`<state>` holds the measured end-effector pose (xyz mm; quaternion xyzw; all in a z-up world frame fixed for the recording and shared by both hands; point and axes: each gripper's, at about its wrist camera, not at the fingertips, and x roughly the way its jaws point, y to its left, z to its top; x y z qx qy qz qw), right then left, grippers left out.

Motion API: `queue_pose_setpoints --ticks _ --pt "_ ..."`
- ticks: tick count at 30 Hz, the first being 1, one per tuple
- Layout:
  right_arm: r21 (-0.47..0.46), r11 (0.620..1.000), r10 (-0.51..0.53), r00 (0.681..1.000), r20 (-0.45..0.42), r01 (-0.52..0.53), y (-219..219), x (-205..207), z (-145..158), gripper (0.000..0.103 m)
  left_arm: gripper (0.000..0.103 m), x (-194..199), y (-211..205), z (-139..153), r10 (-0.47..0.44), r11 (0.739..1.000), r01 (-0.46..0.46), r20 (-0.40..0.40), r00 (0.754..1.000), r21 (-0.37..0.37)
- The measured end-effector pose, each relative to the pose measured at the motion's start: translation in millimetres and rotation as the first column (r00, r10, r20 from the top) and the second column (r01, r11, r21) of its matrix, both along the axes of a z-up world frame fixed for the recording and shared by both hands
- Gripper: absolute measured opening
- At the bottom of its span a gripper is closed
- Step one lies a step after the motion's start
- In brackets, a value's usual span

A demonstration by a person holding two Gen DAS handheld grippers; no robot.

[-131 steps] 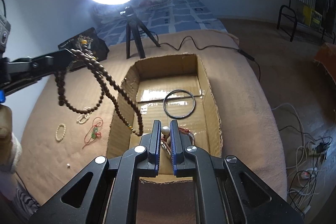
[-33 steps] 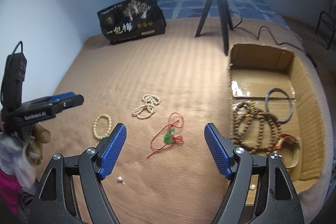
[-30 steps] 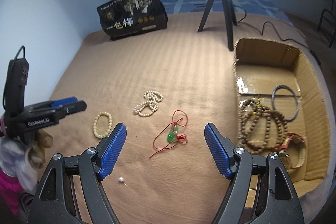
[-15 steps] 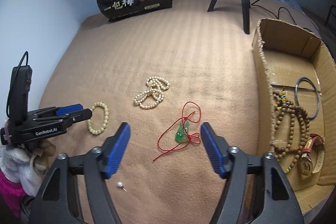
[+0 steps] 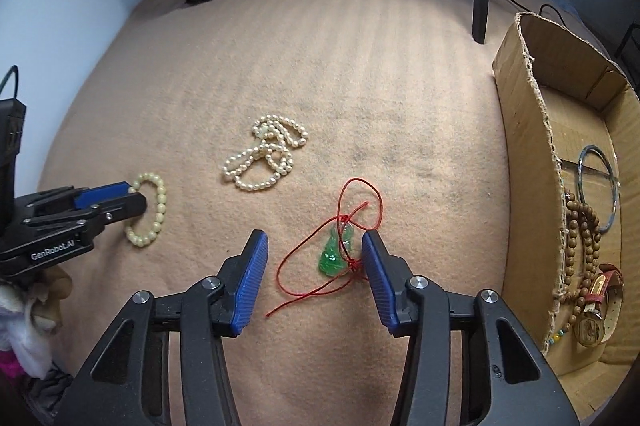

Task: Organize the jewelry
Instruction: 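Grasp the pale bead bracelet with the left tool while the right tool grasps the green jade pendant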

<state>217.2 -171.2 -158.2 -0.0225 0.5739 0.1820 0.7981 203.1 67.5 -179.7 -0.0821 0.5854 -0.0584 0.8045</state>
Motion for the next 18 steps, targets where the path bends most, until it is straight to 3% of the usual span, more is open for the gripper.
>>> queue_pose_setpoints --ticks 8,13,18 --pt "-0.046 0.999 0.004 1.000 -0.009 -0.005 3.5 3.6 -9.7 0.036 0.008 -1.3 1.8 -1.0 0.000 0.999 0.000 0.016 1.000 0.032" --pt "-0.087 0.996 0.014 1.000 0.010 -0.013 4.9 2.2 -10.0 0.017 0.007 -3.0 -0.9 0.0 -0.012 0.999 0.010 0.028 1.000 0.053" --pt "-0.080 0.997 0.009 1.000 0.022 -0.008 3.5 -0.7 -8.1 0.014 0.006 -3.2 -1.8 1.4 -0.007 0.999 0.006 0.034 0.999 0.050"
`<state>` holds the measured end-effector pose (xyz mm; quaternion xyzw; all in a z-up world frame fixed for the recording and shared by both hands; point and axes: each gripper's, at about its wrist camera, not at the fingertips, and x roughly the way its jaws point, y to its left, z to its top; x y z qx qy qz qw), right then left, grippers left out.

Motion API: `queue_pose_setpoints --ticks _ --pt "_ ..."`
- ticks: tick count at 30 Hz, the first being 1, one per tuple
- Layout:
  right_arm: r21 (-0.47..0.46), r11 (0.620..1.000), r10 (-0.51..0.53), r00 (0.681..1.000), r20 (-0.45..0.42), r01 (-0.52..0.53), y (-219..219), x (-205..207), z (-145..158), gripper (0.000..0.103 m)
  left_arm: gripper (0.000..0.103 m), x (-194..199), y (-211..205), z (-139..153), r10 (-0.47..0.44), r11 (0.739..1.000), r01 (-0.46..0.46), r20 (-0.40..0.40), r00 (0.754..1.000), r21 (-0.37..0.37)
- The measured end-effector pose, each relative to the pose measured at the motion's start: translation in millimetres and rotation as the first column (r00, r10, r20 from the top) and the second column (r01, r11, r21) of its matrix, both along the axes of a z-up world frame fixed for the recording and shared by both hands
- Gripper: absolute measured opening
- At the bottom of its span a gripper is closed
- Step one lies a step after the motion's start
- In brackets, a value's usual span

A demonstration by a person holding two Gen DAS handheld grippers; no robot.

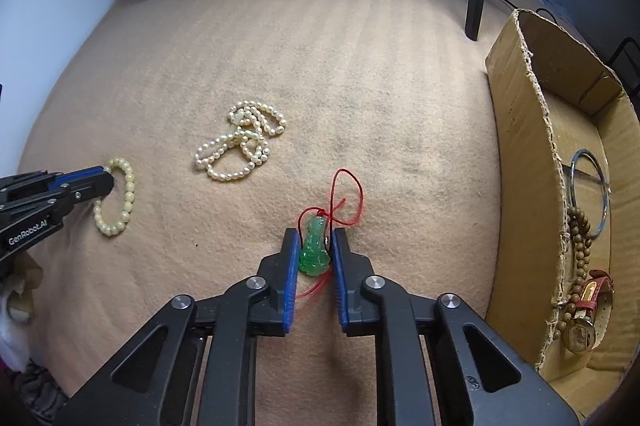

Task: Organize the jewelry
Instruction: 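Grasp the pale bead bracelet with the left tool while the right tool grasps the green jade pendant, then lift and carry the bracelet and jade pendant over the cardboard box with both tools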

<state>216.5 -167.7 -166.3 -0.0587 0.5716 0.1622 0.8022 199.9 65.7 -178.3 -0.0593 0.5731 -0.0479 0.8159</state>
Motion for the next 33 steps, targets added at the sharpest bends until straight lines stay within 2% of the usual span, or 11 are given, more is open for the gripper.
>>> queue_pose_setpoints --ticks 1,2,19,33 --pt "0.001 1.000 -0.002 1.000 0.005 0.002 -0.1 -0.8 1.4 0.013 0.006 -0.3 -0.1 1.5 0.000 1.000 0.000 0.003 1.000 -0.004" --pt "0.004 1.000 -0.003 1.000 0.009 0.003 -0.3 -1.7 3.1 0.005 0.006 -1.2 0.0 2.8 0.000 1.000 0.000 0.005 1.000 -0.008" --pt "0.090 0.996 -0.031 0.995 0.093 0.022 -21.0 -11.3 38.6 0.005 0.005 -5.8 -12.6 42.9 -0.012 0.997 0.019 0.091 0.996 -0.078" --pt "0.129 0.991 -0.062 0.983 0.175 0.039 -45.4 -19.5 74.0 0.005 0.005 -10.6 -43.5 96.4 -0.062 0.985 0.093 0.208 0.976 -0.146"
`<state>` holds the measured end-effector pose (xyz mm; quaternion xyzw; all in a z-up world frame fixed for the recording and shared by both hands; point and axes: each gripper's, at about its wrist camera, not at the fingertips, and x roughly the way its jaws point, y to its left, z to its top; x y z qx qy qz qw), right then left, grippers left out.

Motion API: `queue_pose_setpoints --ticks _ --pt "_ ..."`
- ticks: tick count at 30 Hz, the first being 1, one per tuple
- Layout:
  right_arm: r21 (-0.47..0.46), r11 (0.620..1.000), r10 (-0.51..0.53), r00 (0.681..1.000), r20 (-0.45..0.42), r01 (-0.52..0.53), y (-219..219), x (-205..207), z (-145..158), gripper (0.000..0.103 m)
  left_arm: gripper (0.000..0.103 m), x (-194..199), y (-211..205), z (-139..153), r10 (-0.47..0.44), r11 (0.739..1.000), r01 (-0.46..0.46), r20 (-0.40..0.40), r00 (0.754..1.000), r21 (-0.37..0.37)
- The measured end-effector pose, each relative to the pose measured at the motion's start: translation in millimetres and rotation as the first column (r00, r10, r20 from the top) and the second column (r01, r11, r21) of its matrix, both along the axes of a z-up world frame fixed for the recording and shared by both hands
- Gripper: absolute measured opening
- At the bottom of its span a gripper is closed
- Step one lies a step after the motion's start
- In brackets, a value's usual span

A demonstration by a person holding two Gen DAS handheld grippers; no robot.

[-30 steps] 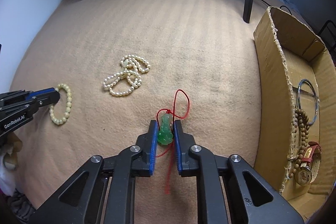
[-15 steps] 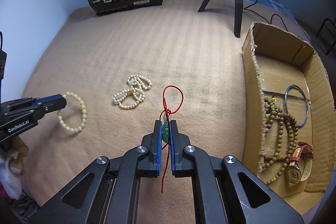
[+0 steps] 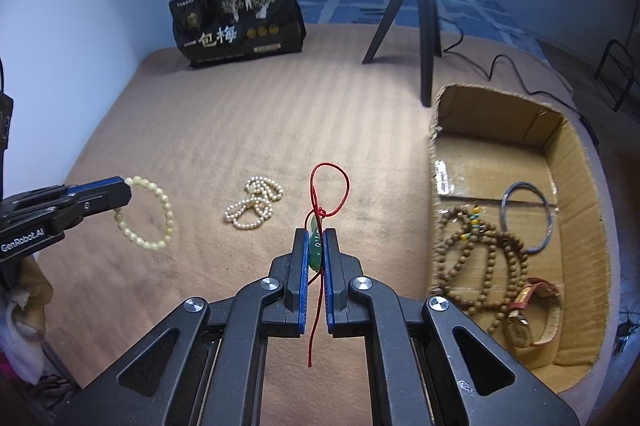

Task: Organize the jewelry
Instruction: 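Lift and carry the bracelet and jade pendant over the cardboard box with both tools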

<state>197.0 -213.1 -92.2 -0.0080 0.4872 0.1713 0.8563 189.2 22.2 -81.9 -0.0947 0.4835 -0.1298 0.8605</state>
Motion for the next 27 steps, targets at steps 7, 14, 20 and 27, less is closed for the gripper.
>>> queue_pose_setpoints --ticks 7,14,20,27 --pt "0.006 0.999 -0.035 0.998 0.047 0.035 -24.8 -2.7 21.7 0.005 0.005 -0.1 -23.6 19.3 -0.040 0.999 0.041 0.043 0.998 -0.025" --pt "0.005 0.996 -0.088 0.993 0.082 0.088 -58.4 -3.2 37.8 0.005 0.005 1.2 -55.6 32.3 -0.087 0.995 0.091 0.075 0.993 -0.043" --pt "0.001 0.990 -0.137 0.986 0.096 0.138 -86.4 0.0 44.9 0.005 0.005 5.6 -86.9 40.7 -0.130 0.989 0.136 0.098 0.987 -0.063" --pt "-0.005 0.983 -0.182 0.977 0.108 0.184 -112.9 6.0 48.8 0.005 0.005 10.1 -123.3 47.2 -0.174 0.980 0.184 0.121 0.977 -0.073"
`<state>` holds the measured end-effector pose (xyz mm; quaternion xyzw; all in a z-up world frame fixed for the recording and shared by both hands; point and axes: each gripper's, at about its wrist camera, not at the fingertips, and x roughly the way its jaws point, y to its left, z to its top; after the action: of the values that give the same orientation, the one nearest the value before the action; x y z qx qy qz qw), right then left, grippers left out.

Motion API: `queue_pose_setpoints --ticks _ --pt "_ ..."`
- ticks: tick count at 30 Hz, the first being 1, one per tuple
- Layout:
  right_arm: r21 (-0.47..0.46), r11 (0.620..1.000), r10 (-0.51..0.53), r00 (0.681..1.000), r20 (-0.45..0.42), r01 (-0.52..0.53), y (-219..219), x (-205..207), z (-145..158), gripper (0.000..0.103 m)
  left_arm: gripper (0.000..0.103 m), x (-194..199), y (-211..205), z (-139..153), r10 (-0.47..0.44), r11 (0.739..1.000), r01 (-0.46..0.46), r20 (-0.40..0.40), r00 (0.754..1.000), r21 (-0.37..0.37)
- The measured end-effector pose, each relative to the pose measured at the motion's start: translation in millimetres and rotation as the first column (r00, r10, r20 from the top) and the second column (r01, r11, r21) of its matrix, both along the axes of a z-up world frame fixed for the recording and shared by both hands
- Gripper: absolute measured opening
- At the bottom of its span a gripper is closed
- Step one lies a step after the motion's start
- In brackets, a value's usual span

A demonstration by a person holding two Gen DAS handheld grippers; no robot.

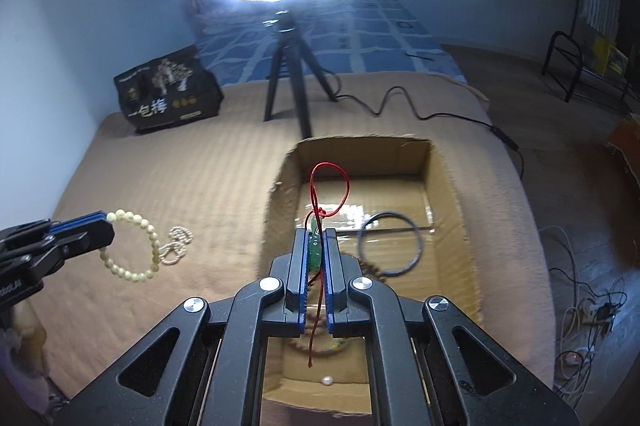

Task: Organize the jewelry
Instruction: 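Lift and carry the bracelet and jade pendant over the cardboard box with both tools, then open the right tool to drop the pendant while the left tool releases the bracelet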

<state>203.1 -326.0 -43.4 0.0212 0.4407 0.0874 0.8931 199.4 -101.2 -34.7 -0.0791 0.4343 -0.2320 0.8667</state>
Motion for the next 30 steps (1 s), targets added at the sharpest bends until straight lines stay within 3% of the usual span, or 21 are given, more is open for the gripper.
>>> queue_pose_setpoints --ticks 21,30 --pt "-0.012 0.997 -0.076 0.996 -0.036 0.076 -40.6 27.1 -21.5 0.005 0.005 8.6 -77.3 -12.6 -0.097 0.994 0.096 -0.023 0.995 -0.049" --pt "-0.008 0.997 -0.079 0.995 -0.061 0.078 -42.4 33.6 -31.7 0.005 0.005 10.4 -96.7 -30.0 -0.129 0.991 0.127 -0.062 0.990 -0.031"
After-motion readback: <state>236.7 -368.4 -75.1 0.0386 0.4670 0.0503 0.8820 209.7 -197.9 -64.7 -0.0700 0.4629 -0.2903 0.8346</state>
